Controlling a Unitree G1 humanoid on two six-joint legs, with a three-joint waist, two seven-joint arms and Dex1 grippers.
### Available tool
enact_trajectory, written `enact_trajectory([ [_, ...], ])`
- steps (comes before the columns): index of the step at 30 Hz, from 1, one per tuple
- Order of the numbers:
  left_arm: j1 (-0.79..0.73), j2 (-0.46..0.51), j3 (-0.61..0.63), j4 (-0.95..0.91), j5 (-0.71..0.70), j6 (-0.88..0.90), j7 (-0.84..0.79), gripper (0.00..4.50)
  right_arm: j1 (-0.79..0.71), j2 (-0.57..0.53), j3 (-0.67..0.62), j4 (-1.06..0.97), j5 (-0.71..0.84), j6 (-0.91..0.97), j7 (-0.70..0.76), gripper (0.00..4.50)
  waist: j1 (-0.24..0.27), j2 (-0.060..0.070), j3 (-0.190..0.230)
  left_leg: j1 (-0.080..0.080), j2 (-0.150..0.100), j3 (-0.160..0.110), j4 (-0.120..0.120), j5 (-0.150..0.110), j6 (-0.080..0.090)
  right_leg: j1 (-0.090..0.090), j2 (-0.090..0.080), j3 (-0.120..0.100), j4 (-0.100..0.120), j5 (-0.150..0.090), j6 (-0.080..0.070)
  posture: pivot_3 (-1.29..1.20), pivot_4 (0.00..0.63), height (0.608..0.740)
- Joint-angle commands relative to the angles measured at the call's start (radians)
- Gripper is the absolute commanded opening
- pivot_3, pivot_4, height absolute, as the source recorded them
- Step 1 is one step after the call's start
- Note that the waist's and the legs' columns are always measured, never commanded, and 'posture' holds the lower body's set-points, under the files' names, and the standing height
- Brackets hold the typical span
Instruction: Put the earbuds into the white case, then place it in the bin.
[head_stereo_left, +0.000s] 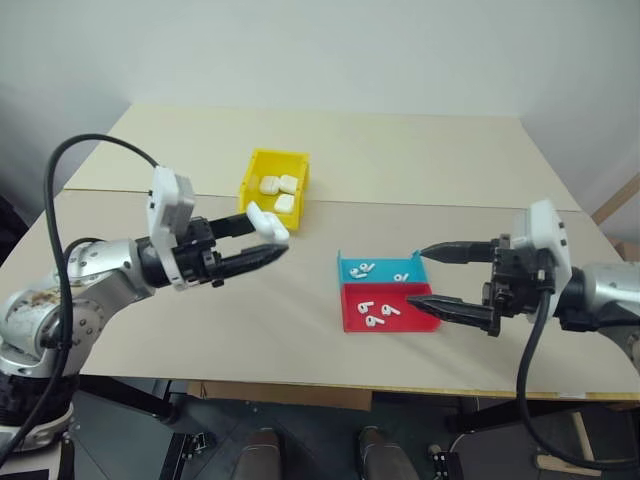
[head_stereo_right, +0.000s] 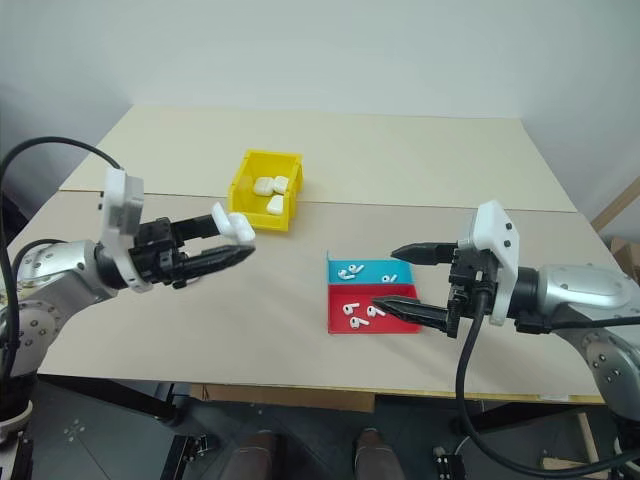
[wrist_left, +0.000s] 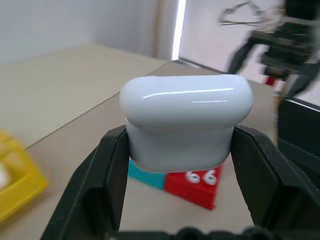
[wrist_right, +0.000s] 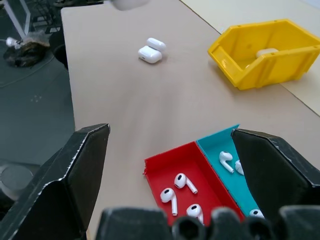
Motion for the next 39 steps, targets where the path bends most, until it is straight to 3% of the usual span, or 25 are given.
enact_trajectory([
  [1,-0.03,-0.017,-0.042,0.062,0.08,-0.135,-0.251,2.76,-0.062,-0.041,0.024,0.014,-0.011,-0.007,0.058,4.5,-0.003,0.0,0.0,0.0,0.0,0.0,0.0,0.0,0.0,0.0,0.0,0.0,0.0,0.0,0.0,0.0,0.15,0.74],
  [6,-0.036,-0.098,-0.07,0.133,0.171,-0.288,-0.389,2.76,-0.144,-0.087,0.121,0.037,-0.065,0.016,0.101,4.5,-0.006,0.0,0.0,-0.001,0.001,0.0,0.0,0.0,0.001,-0.001,0.001,0.0,0.0,0.0,0.0,0.0,0.15,0.74],
  [9,-0.033,-0.132,-0.086,0.132,0.169,-0.283,-0.433,2.76,-0.234,-0.123,0.228,0.038,-0.12,0.086,0.098,4.5,-0.008,0.0,0.0,-0.001,0.001,0.0,0.001,0.0,0.001,-0.002,0.001,0.0,0.001,0.0,0.0,0.0,0.15,0.74],
  [16,-0.033,-0.178,-0.096,0.096,0.197,-0.267,-0.408,2.76,-0.572,-0.094,0.609,0.036,-0.265,0.376,0.098,4.5,-0.015,0.0,0.0,-0.001,0.002,0.0,0.001,0.0,0.001,-0.003,0.001,0.0,0.002,0.0,0.0,0.0,0.15,0.74],
  [19,-0.049,-0.179,-0.093,0.088,0.196,-0.248,-0.401,2.76,-0.683,-0.038,0.77,0.081,-0.36,0.456,0.082,3.9,-0.021,0.0,0.0,-0.002,0.002,0.0,0.001,0.0,0.001,-0.003,0.001,0.0,0.002,0.0,0.0,0.0,0.15,0.74],
  [22,-0.063,-0.182,-0.096,0.082,0.195,-0.236,-0.395,2.76,-0.745,0.025,0.872,0.14,-0.427,0.515,0.051,2.87,-0.022,0.001,0.0,-0.002,0.002,-0.001,0.001,0.0,0.001,-0.003,0.001,-0.001,0.002,0.0,0.0,0.0,0.15,0.74],
  [24,-0.065,-0.184,-0.096,0.079,0.195,-0.231,-0.393,2.76,-0.774,0.052,0.911,0.149,-0.456,0.538,0.04,2.12,-0.022,0.001,0.0,-0.003,0.002,-0.001,0.001,0.0,0.001,-0.004,0.001,-0.001,0.002,0.0,0.0,0.0,0.15,0.74],
  [39,0.053,-0.227,-0.079,0.073,0.234,-0.298,-0.371,2.76,-0.804,0.133,1.04,0.202,-0.577,0.551,0.008,2.12,-0.032,0.001,-0.001,-0.002,0.002,-0.002,0.001,-0.001,0.001,-0.004,0.001,-0.001,0.003,0.0,0.0,0.0,0.15,0.74],
])
